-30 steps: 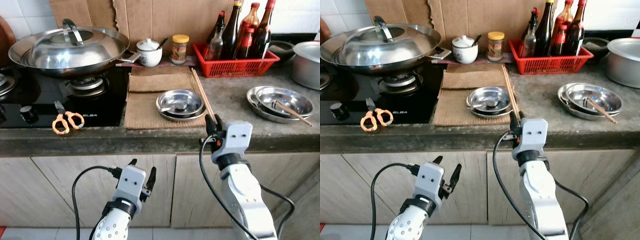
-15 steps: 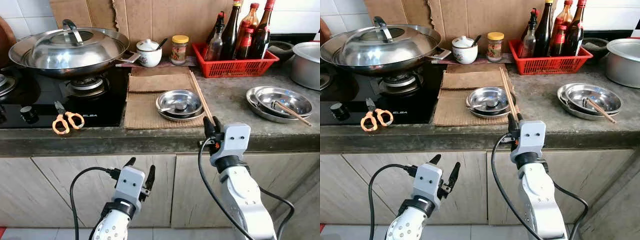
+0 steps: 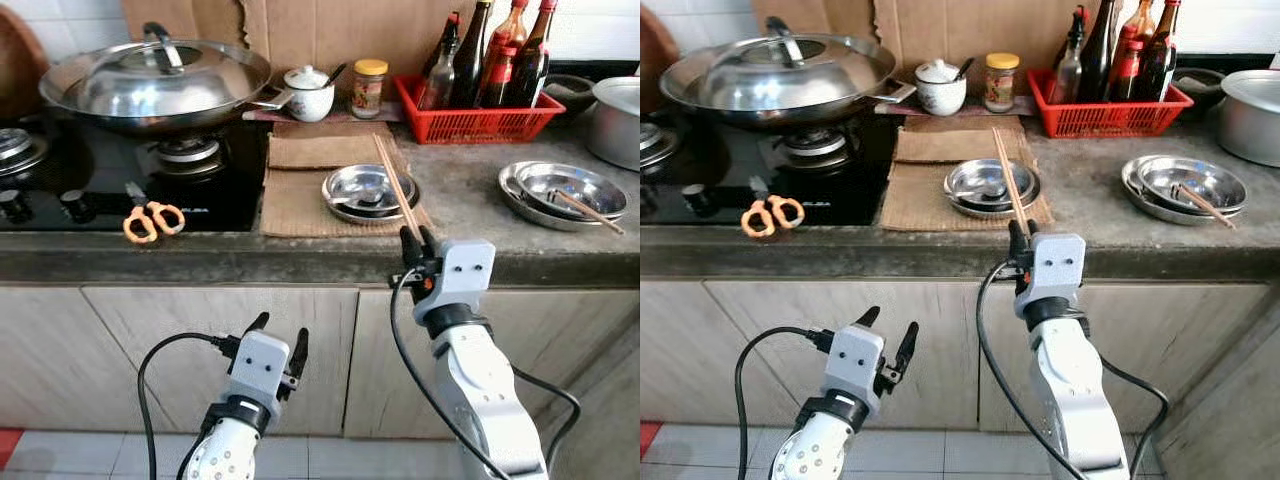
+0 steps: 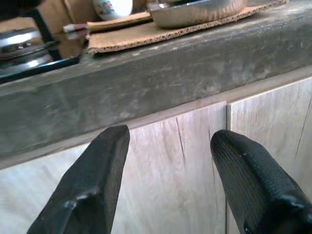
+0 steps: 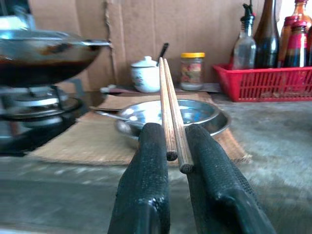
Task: Kitchen organization
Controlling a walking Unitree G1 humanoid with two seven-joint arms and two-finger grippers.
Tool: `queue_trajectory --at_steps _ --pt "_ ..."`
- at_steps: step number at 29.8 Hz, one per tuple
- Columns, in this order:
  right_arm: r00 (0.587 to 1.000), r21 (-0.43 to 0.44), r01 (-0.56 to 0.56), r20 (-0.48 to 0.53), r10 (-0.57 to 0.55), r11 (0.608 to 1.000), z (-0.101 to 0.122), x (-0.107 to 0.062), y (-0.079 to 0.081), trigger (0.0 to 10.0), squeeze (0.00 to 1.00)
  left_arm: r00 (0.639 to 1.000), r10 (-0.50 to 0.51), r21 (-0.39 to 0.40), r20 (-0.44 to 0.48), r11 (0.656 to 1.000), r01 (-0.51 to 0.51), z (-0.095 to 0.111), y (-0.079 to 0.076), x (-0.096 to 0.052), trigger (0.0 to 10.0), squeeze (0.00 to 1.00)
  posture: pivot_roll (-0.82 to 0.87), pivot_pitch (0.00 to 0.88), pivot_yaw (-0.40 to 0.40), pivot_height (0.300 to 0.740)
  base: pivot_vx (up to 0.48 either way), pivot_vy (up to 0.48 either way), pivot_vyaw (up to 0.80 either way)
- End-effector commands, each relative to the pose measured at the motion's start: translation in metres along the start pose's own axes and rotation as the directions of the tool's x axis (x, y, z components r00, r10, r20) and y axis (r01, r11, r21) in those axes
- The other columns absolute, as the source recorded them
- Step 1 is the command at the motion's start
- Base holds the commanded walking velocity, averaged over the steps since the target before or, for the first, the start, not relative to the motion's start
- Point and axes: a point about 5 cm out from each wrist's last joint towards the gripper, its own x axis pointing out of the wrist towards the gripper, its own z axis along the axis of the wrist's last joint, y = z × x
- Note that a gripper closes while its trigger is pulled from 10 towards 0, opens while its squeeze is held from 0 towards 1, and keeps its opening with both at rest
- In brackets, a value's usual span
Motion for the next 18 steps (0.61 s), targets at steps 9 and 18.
queue_trajectory --at_steps 9,18 --pt "0.997 -0.036 0.002 -0.073 -0.005 0.999 -0.014 -0.010 -0.004 10.0 0.00 1.000 0.000 0.011 0.004 1.000 0.000 0.001 -0.002 0.000 10.0 0.00 0.05 0.037 -0.013 0.740 -0.325 0.000 0.00" --pt "0.993 -0.038 0.000 -0.116 -0.005 0.999 -0.023 -0.019 -0.005 10.0 0.00 1.000 -0.006 0.010 0.002 1.000 0.006 0.001 -0.002 0.000 10.0 0.00 0.04 0.037 -0.008 0.740 -0.328 0.000 -0.14"
